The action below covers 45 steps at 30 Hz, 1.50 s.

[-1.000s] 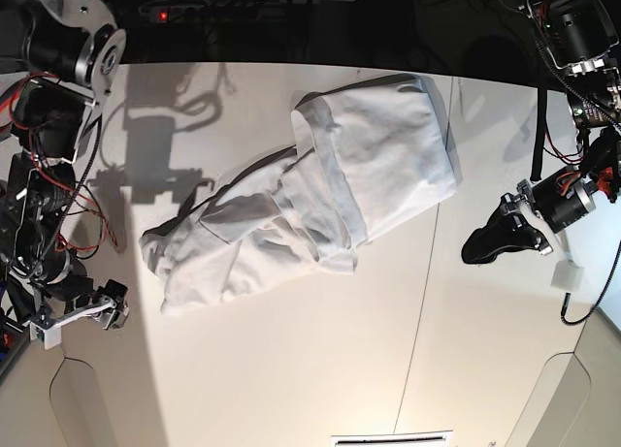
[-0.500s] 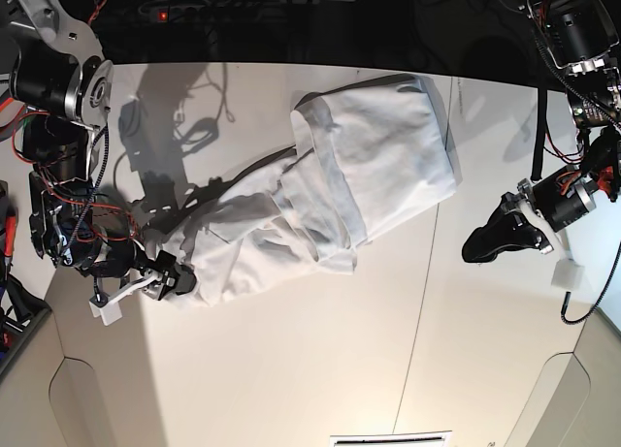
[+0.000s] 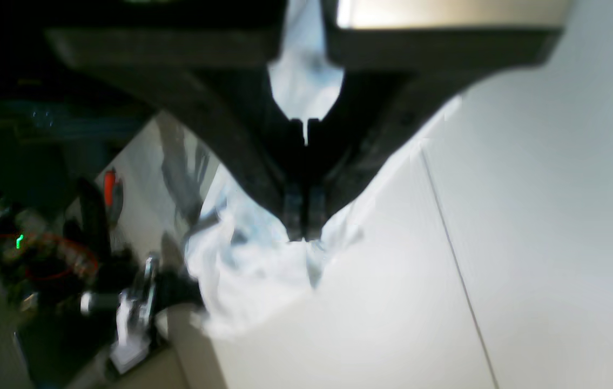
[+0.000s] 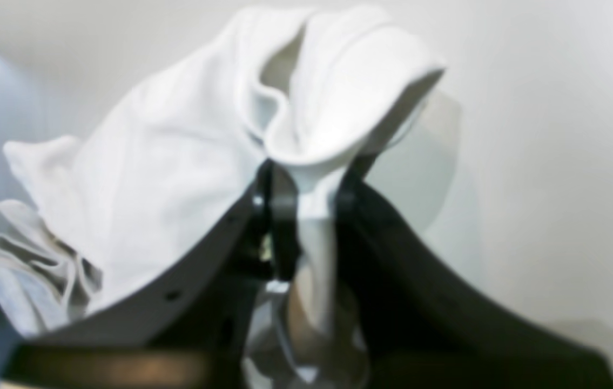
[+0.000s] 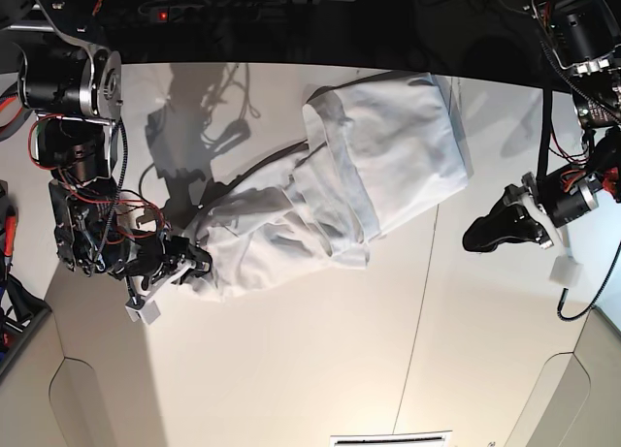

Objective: Layout the t-shirt on the table in an organized manner, then fold the t-shirt properly
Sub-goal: 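Grasp the shirt's loose end with the right gripper, then fold the held end toward the left gripper and grasp with both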

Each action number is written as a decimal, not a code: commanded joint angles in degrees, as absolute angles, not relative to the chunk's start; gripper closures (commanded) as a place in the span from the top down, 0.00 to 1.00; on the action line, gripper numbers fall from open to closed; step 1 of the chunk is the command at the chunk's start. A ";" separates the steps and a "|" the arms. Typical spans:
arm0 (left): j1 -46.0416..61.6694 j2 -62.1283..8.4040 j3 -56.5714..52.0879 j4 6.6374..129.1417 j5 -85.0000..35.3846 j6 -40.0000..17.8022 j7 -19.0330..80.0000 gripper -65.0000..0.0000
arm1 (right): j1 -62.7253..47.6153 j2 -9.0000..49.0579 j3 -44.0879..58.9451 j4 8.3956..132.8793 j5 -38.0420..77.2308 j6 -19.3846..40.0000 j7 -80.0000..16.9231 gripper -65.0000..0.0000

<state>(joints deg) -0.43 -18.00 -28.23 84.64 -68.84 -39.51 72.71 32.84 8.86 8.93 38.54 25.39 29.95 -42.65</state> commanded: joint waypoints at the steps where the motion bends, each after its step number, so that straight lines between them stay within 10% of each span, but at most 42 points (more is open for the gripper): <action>1: -0.62 -19.84 -28.60 85.73 -72.38 -40.00 72.79 0.00 | 34.44 9.65 10.13 40.45 24.82 29.76 -40.93 0.00; 12: 9.08 -18.96 -27.49 85.69 -80.49 -40.00 77.30 0.00 | 34.41 10.07 19.42 46.41 23.66 29.82 -41.50 0.00; 29: 7.60 -10.59 -13.45 85.54 -43.16 -38.26 55.05 0.00 | 30.63 -0.25 18.98 67.11 39.86 30.89 -59.37 0.00; 45: 7.60 -10.63 -13.47 85.54 -40.42 -36.60 52.69 0.00 | 19.92 -6.04 -15.81 79.00 31.27 29.52 -60.27 0.00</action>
